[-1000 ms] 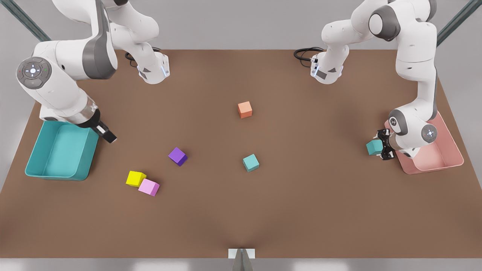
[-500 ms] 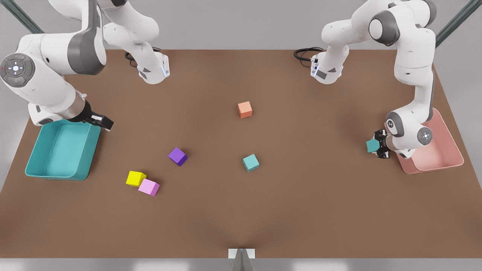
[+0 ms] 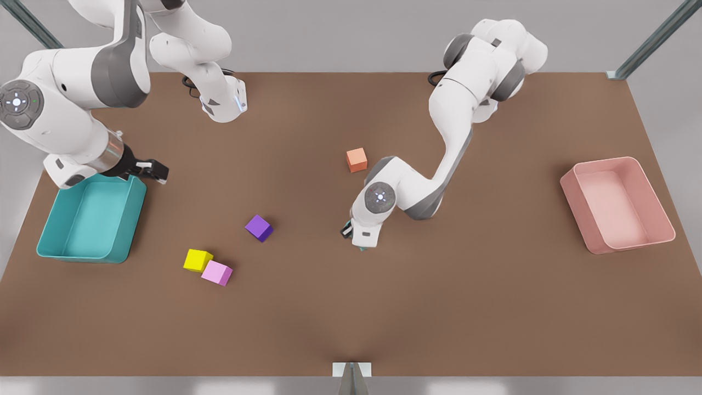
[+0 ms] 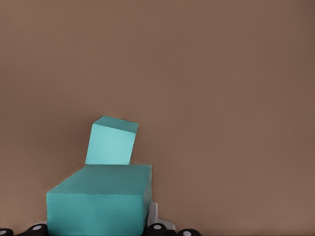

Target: Stack the two blue cubes on top of each other

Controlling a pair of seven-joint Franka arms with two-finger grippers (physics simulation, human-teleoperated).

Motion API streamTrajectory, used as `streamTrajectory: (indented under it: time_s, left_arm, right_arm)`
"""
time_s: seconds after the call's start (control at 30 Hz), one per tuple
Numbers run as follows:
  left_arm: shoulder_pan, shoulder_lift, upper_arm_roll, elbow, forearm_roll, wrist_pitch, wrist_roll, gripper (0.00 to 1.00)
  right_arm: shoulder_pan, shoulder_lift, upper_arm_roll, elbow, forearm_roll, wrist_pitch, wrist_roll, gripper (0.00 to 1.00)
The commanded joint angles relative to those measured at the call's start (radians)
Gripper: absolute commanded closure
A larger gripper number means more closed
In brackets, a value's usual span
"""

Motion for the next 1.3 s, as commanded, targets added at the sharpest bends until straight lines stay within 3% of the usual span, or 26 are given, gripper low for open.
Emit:
streamTrajectory:
  time_s: [0.0,0.23,0.93,0.97,1.0,1.27]
  left_arm:
    - [-0.008,0.015,0.001,0.010,0.011,-0.004,-0.140,0.57]
    - [0.018,0.015,-0.001,-0.041,0.023,-0.073,-0.134,0.57]
    - [0.024,0.052,-0.001,-0.062,0.063,0.053,-0.126,0.55]
    - [0.024,0.052,-0.001,-0.062,0.061,0.053,-0.125,0.43]
    - [0.025,0.052,-0.001,-0.062,0.061,0.053,-0.123,0.00]
    - [0.025,0.039,-0.002,-0.058,0.060,-0.015,-0.129,0.00]
  right_arm:
    - [0.004,0.000,0.000,0.000,0.010,-0.026,-0.158,0.00]
    - [0.002,0.001,-0.001,-0.001,0.036,-0.028,-0.158,0.00]
    - [0.005,0.018,0.006,-0.001,0.035,-0.026,-0.210,0.00]
    - [0.005,0.018,0.006,-0.001,0.035,-0.026,-0.210,0.00]
    - [0.005,0.018,0.006,-0.001,0.035,-0.026,-0.210,0.00]
    - [0.005,0.024,0.006,-0.001,0.035,-0.026,-0.210,0.00]
